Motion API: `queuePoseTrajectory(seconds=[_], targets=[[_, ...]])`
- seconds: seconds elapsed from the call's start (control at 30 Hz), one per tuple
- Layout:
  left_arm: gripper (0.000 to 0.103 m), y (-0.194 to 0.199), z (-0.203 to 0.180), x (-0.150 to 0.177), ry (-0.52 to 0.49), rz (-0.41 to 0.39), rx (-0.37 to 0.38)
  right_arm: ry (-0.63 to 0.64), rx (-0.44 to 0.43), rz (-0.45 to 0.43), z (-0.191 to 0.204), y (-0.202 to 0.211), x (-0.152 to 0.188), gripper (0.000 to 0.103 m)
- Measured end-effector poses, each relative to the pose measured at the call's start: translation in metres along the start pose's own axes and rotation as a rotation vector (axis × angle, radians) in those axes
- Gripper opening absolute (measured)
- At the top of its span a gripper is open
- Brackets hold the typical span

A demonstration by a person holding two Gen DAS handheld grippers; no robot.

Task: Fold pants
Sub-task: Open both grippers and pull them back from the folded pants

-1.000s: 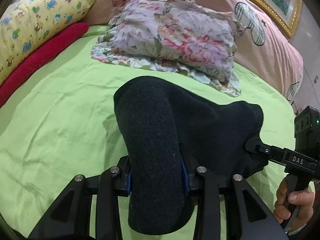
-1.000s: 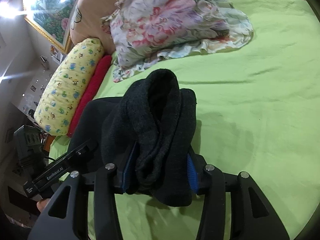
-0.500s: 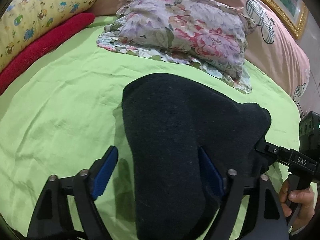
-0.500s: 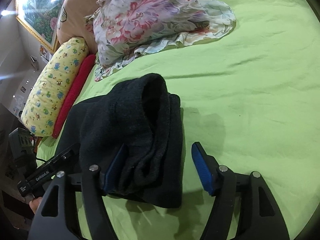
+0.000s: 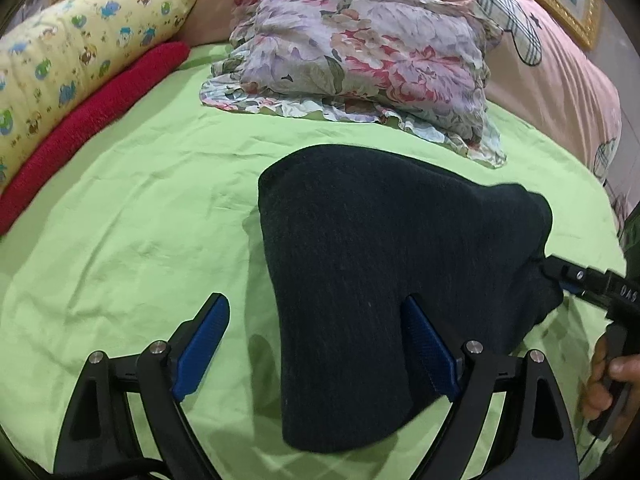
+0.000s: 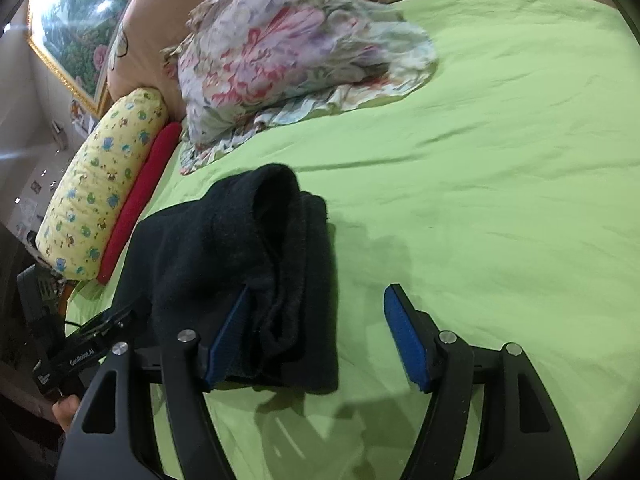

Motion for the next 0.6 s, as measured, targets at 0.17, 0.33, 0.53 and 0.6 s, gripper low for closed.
queuePoseTrajectory(seconds=[0.17, 0.33, 0.53, 0.6], targets=[[0.090, 0.010, -0.005, 0.009, -0.034, 0.000, -0.041, 0.025, -0.013, -0.026, 0.008, 0.014, 0.007, 0.070], [0.090, 0.019, -0.005, 0.019, -0.030, -0.001, -0.041, 0.051, -0.017, -0.029, 0.019, 0.019, 0.013, 0.070], [0.090, 0.026, -0.008, 0.026, -0.053, -0.014, -0.062, 0.084, -0.019, -0.057, 0.030, 0.027, 0.017, 0.070], [0.090, 0.028, -0.008, 0.029, -0.067, -0.021, -0.064, 0.106, -0.030, -0.081, 0.035, 0.033, 0.020, 0.070]])
Point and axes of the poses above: each gripper's, at about its wrist camera, not at the fingertips, and y roughly against the way its jaws point, z to its left, x to its underside, the point moved 2 cm from there along -y, roughly the way its jaws point, and after that the axes turned 14 degrees about x, right-handed, at the moved point
